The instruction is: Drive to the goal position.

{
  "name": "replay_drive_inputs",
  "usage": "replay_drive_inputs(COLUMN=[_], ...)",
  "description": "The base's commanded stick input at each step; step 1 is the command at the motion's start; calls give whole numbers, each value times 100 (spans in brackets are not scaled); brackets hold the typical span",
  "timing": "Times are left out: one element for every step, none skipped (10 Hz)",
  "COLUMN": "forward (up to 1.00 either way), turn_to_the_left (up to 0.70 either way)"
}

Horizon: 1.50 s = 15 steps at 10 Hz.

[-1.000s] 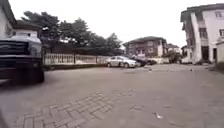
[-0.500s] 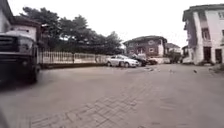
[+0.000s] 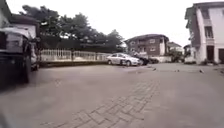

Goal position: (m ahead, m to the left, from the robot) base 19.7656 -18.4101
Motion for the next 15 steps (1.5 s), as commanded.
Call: replay_drive_inputs(forward=[70,70,70,70,70,70,70,70,70,70,70,70,70,70,70], turn_to_the_left=[0,0,0,0,0,0,0,0,0,0,0,0,0,0,0])
